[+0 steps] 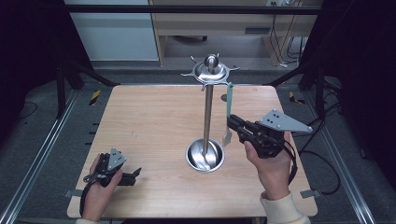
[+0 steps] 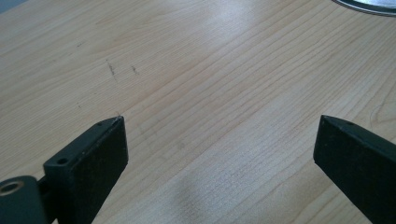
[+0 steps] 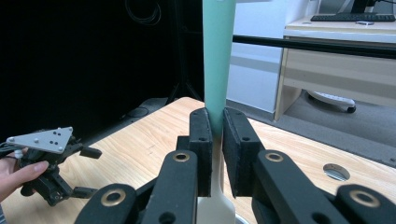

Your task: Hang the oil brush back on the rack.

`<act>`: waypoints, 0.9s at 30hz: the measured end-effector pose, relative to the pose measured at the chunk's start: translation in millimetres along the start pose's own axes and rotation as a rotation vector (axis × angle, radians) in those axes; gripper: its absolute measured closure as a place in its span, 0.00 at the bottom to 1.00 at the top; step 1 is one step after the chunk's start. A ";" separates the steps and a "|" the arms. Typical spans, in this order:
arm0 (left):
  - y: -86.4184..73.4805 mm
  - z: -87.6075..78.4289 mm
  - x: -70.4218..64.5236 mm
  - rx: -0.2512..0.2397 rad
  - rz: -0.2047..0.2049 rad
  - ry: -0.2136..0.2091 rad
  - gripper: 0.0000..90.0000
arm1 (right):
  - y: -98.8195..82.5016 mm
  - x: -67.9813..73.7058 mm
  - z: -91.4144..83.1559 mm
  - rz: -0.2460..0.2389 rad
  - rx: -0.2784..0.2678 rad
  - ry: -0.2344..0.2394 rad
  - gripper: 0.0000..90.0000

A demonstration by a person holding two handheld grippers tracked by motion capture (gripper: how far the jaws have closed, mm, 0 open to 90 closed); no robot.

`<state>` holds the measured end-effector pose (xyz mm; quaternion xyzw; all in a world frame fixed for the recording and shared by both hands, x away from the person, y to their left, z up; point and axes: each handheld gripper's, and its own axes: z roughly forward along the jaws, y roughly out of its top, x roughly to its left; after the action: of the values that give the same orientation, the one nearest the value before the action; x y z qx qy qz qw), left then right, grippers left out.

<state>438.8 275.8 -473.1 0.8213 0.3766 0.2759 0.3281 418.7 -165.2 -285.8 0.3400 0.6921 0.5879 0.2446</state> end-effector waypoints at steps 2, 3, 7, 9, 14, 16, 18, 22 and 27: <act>-0.1 0.0 0.2 0.000 -0.001 0.000 0.03 | -0.2 0.1 0.7 0.003 -0.001 0.000 0.92; -0.1 0.0 0.1 0.000 -0.001 0.001 0.03 | -0.3 0.0 1.0 0.001 -0.001 0.001 0.92; 0.0 0.1 0.0 0.001 0.000 0.000 0.03 | 0.0 0.2 1.0 0.002 -0.005 0.001 1.00; 0.0 0.1 -0.1 0.001 0.001 -0.001 0.03 | 0.1 0.6 1.4 -0.004 -0.001 0.008 1.00; -0.1 0.0 0.3 0.001 -0.002 -0.002 0.03 | 1.7 2.6 0.1 -0.023 0.019 -0.010 1.00; -0.1 -0.1 0.3 0.001 -0.001 -0.001 0.03 | 3.2 1.5 -2.3 -0.033 0.027 -0.022 1.00; -0.1 0.0 0.1 0.000 0.000 0.000 0.03 | 5.4 -0.1 -6.0 -0.040 0.036 -0.040 1.00; 0.1 0.0 0.0 0.001 0.001 0.000 0.03 | 8.0 -3.7 -12.2 -0.054 0.057 -0.065 1.00; 0.0 0.0 0.0 0.004 0.002 -0.002 0.03 | 9.3 -9.0 -18.9 -0.063 0.081 -0.090 0.91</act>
<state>438.9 275.8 -473.1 0.8226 0.3759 0.2747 0.3266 412.3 -183.5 -273.7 0.3539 0.7140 0.5354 0.2799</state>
